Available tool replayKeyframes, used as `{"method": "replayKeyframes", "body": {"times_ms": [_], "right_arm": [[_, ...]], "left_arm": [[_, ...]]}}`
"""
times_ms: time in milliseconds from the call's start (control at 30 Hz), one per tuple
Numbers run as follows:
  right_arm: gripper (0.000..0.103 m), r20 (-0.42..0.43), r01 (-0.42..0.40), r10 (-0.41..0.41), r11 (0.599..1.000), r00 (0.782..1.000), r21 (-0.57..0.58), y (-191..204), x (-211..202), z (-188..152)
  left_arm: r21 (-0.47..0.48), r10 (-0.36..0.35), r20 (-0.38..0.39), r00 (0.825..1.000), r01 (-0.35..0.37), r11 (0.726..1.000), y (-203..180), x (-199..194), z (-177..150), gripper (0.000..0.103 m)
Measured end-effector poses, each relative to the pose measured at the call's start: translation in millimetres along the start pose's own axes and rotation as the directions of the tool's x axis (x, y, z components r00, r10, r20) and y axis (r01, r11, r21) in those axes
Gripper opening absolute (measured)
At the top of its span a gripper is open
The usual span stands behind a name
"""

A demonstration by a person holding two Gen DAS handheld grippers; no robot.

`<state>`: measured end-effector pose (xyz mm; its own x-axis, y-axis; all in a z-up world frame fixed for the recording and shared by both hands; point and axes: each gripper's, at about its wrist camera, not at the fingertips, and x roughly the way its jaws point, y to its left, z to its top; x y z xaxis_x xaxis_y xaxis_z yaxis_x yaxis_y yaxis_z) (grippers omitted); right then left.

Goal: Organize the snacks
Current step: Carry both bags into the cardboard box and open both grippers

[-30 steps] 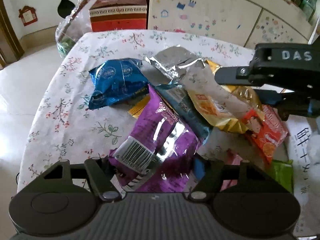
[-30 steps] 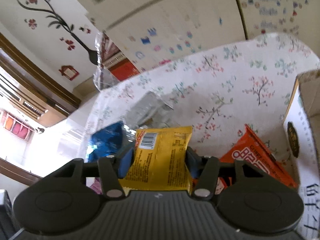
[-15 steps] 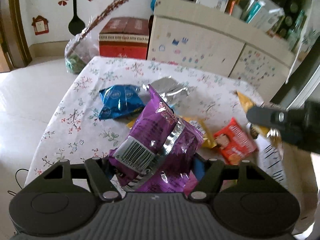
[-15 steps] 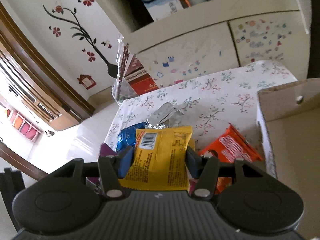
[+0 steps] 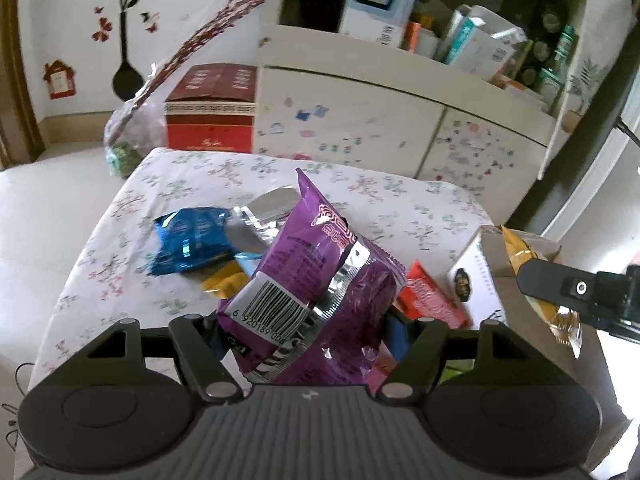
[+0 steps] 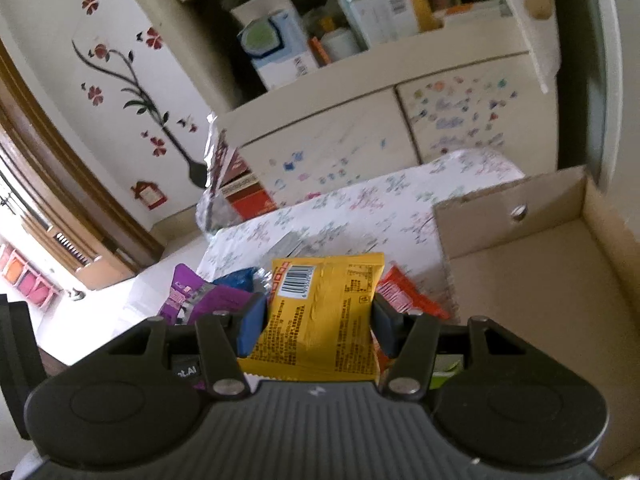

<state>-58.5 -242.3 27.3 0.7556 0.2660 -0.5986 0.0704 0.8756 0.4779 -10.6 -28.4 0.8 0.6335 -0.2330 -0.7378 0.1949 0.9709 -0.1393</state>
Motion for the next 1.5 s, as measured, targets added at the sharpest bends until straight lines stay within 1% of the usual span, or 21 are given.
{"method": "replayKeyframes", "body": {"times_ms": [200,333,500,700,867,1033,1200,1333,1500], "right_arm": [[0.057,0.041,0.027,-0.029,0.999,0.999,0.034,-20.8,-17.3,6.3],[0.057,0.074,0.063,-0.068,0.996,0.995,0.065,-33.8,-31.8,8.1],[0.057,0.094,0.112,-0.122,0.989,0.988,0.096,-47.6,-42.3,7.8],[0.057,0.083,0.177,-0.191,0.973,0.978,0.146,-67.6,-48.4,5.4],[0.057,0.092,0.219,-0.238,0.959,0.967,0.178,-84.4,-54.4,6.0],[0.057,0.085,0.245,-0.272,0.94,0.959,0.238,-103.5,-58.3,6.2],[0.057,0.071,0.265,-0.294,0.925,0.953,0.273,-116.6,-60.9,5.2],[0.057,0.058,0.285,-0.316,0.91,0.947,0.3,-126.4,-62.6,3.4],[0.059,0.061,0.317,-0.356,0.887,0.933,0.336,-136.2,-68.3,2.1]], "left_arm": [[0.05,-0.037,0.003,0.999,0.037,0.998,-29.4,7.7,1.5,0.076],[0.098,-0.051,0.013,0.999,0.049,0.994,-47.6,9.1,1.1,0.076],[0.143,-0.083,0.012,0.996,0.08,0.987,-66.3,10.2,-1.4,0.076],[0.203,-0.11,0.014,0.994,0.104,0.974,-88.2,14.1,-2.9,0.076],[0.234,-0.133,0.017,0.991,0.125,0.964,-105.1,17.3,-1.5,0.076],[0.259,-0.158,0.004,0.987,0.151,0.954,-121.5,19.9,-3.9,0.076],[0.277,-0.19,-0.011,0.982,0.186,0.943,-140.6,20.8,-6.9,0.076],[0.299,-0.215,-0.03,0.976,0.214,0.93,-156.7,19.8,-10.9,0.076],[0.344,-0.237,-0.043,0.971,0.237,0.908,-174.2,18.5,-16.8,0.077]]}}
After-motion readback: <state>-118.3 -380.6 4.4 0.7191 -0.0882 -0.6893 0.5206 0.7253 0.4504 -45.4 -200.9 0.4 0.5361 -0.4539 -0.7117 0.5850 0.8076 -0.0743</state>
